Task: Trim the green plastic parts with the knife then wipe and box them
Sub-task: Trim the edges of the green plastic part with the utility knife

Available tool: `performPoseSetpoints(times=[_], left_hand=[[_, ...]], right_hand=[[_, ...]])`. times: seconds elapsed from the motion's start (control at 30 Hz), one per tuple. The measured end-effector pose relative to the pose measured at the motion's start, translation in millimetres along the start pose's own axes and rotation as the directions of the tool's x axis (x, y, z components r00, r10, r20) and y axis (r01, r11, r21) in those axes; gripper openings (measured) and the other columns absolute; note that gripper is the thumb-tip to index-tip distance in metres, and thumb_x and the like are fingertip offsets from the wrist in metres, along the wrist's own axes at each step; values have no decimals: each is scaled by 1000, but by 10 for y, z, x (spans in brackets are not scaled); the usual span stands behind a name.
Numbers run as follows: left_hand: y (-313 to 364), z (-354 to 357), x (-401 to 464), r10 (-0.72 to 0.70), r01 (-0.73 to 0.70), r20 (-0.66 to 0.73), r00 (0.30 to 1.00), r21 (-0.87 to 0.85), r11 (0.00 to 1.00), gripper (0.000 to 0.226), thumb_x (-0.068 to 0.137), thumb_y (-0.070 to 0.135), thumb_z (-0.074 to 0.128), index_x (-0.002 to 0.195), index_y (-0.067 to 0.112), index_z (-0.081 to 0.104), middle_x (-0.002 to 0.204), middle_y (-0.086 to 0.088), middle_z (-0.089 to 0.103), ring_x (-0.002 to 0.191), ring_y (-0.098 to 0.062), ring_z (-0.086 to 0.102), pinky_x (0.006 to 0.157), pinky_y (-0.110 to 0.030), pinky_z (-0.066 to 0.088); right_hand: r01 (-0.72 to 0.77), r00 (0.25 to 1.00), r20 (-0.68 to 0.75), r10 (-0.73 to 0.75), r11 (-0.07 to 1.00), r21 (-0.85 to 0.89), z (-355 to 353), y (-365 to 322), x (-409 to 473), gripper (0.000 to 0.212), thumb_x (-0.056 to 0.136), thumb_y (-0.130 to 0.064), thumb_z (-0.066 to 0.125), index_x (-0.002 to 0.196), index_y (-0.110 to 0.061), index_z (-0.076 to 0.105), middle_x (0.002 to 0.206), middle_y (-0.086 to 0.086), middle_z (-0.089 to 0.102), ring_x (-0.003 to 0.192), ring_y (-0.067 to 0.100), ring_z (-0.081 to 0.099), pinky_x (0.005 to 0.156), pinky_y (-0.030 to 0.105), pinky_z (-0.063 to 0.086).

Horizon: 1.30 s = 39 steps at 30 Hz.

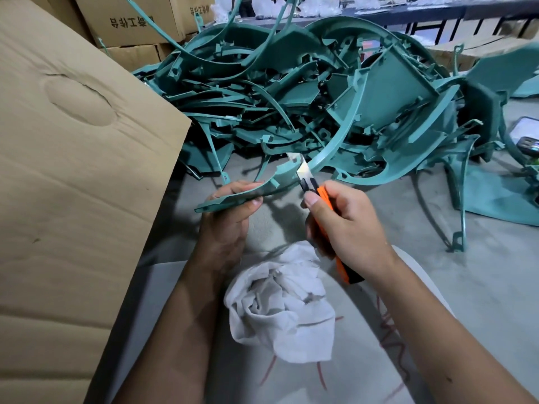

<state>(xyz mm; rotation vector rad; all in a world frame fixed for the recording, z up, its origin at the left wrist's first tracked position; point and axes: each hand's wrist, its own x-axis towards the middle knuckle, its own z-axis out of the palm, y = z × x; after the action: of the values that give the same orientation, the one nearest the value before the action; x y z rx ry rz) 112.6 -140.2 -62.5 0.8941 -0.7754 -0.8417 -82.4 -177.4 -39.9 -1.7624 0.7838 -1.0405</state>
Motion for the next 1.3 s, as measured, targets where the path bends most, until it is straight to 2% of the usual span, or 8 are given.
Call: performPoseSetpoints(times=[0.13,0.3,0.43,0.6,0.7,0.97,1.17,1.3], left_hand=[[50,38,-20,-19,17,-21,1000,-89,996,25,68,-10,57,83,7,68,103,-20,61,101,-26,63,100,-29,48],[48,27,-11,-9,6,-31,999,-118,993,27,66,-10,57,76,10,71,101,-20,60,99,-26,64,94,-27,52],[36,3,4,-9,6,-38,999,-79,997,23,69,-11,58,88,2,57,111,-24,54,107,-30,58,96,-27,49],[26,-2,40,61,-60,-30,998,34,998,44,78,-35,36,71,3,56,71,5,66,75,-5,66,76,-15,51],[21,29,32,52,-49,-62,997,56,997,41,79,-35,35,81,3,51,77,-5,60,73,-7,63,74,-16,50],[10,-17,41,-61,54,-189,980,-43,998,32,87,-25,41,87,5,51,98,-16,52,94,-21,57,97,-24,45],[51,-1,28,-91,60,-137,986,-216,974,32,75,-21,49,88,8,48,114,-20,44,111,-27,47,123,-39,29],[-3,-11,27,-154,114,-219,964,-184,976,34,86,-24,41,105,2,54,111,-16,52,109,-25,50,125,-41,25]], right_hand=[[-10,1000,-27,6,989,-146,-24,45,44,35,105,-25,60,78,-3,54,58,13,65,41,25,60,40,30,44],[28,977,-185,-106,924,-381,-45,60,47,38,104,-28,62,72,-10,53,63,9,63,57,28,59,57,44,48],[150,983,-51,-176,934,-325,20,25,1,34,105,-27,60,76,-12,53,62,11,62,54,31,59,52,47,48],[104,975,-135,-177,898,-428,-7,78,41,39,104,-27,61,70,-13,48,58,5,54,54,20,48,51,30,40],[83,968,-174,-182,883,-462,-3,99,39,44,104,-26,61,66,-19,41,55,-4,43,57,13,43,50,17,35],[160,974,-73,-216,874,-460,9,105,41,36,104,-29,62,72,-20,49,55,-3,55,52,15,51,47,19,37],[86,926,-269,-266,842,-533,-59,91,61,41,104,-24,62,71,-27,38,55,-12,39,60,-1,51,52,10,37],[157,952,-143,-270,834,-529,-2,94,24,31,105,-24,61,77,-24,48,58,-12,45,59,2,53,52,12,39]])
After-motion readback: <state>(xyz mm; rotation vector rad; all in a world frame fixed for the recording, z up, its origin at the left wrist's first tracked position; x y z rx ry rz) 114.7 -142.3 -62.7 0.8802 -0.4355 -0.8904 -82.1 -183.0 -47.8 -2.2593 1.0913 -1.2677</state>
